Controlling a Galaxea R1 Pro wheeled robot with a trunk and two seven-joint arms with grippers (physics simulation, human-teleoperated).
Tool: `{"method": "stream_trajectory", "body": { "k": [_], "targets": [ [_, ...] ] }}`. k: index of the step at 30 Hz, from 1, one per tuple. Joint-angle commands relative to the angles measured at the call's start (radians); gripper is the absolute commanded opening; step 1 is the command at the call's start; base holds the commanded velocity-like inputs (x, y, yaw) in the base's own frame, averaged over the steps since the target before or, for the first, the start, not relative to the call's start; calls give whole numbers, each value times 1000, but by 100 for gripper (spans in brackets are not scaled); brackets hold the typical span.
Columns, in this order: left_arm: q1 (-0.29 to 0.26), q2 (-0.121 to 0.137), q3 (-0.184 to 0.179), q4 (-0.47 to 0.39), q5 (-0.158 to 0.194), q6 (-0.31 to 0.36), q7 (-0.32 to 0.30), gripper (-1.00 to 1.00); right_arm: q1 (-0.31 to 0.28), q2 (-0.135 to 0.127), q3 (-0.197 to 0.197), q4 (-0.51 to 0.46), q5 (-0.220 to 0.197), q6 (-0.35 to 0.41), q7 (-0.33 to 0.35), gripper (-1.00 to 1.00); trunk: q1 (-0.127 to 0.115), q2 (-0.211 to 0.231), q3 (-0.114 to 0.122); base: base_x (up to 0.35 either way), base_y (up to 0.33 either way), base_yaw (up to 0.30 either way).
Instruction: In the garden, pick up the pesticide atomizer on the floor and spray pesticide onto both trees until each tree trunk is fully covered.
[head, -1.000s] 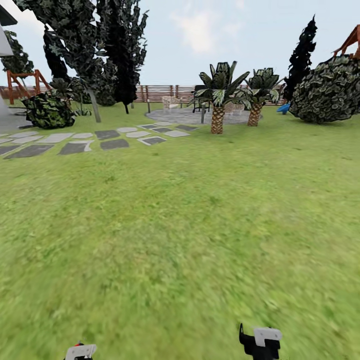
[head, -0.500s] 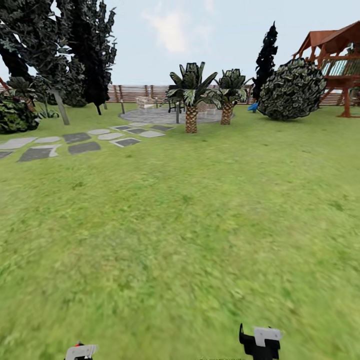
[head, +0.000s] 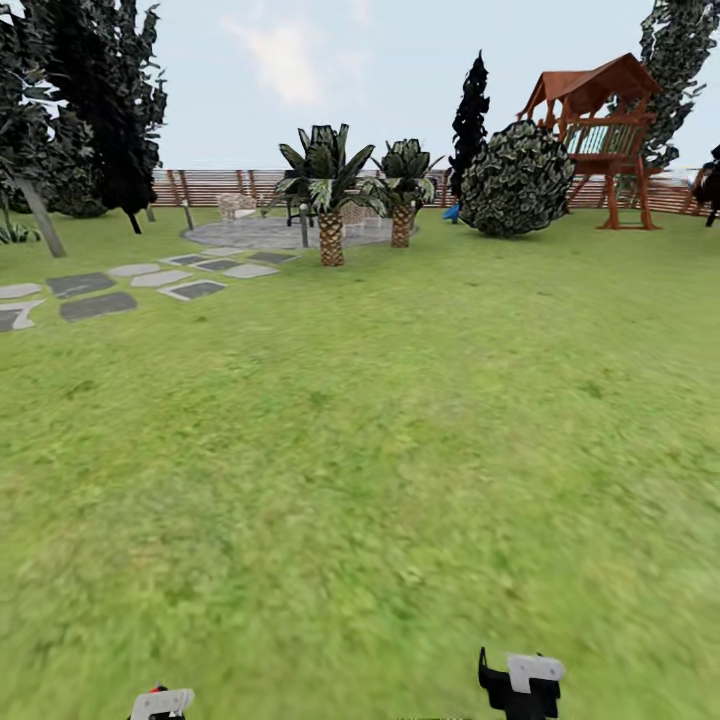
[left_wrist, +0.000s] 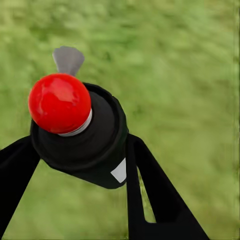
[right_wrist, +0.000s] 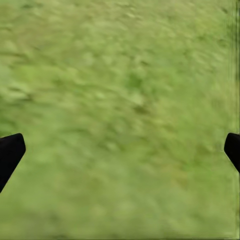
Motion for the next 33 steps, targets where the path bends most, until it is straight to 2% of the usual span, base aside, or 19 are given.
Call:
{"method": "stream_trajectory", "body": {
  "k": [1,33],
  "targets": [
    [0,0,9,1,2,-2,-10,-100,-1,1,-7,1,10,-1,-4,100,0,0,-1,0,-274,-268],
    [0,0,4,1,2,-2,-10,-100,-1,0,-7,1,10,-1,-5,100,0,0,-1,0,-274,-268]
  ]
}}
